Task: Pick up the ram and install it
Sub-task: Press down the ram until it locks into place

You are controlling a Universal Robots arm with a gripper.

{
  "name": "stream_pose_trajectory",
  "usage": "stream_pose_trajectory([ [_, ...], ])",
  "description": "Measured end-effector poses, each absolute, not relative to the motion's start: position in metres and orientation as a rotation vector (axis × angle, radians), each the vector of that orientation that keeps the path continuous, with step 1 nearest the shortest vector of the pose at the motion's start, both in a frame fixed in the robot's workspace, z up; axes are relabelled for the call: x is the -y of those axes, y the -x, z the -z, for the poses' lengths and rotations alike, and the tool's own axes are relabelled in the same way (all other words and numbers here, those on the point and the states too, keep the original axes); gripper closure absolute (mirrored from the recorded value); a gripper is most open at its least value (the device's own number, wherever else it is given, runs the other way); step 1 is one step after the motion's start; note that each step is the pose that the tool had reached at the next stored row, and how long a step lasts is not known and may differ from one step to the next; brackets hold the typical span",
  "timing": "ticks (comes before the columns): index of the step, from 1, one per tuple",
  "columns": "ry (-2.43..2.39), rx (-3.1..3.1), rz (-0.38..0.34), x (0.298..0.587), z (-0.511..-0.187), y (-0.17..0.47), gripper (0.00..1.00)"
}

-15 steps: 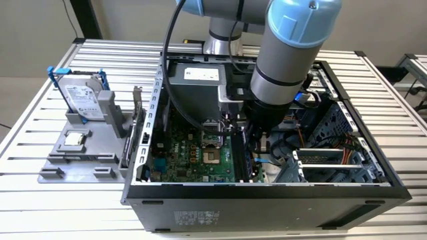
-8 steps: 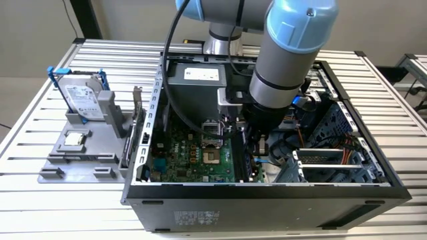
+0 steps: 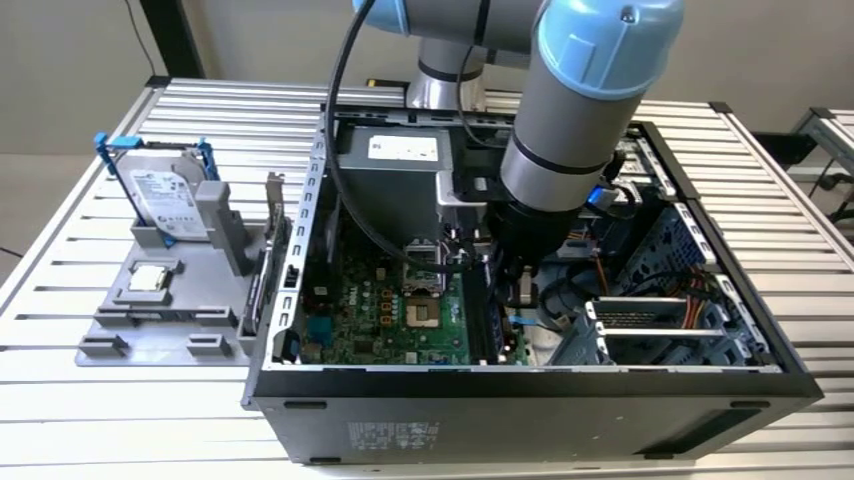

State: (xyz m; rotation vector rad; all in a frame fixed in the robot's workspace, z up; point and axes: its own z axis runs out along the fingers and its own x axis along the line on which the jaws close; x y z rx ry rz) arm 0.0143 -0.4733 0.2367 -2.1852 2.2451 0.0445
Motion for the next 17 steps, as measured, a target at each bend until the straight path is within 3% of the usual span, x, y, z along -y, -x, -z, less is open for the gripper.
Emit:
stream_pose_trajectory([
  [17,2.196,-2.257,-0.070,0.473,-0.290,-0.014,1.00],
])
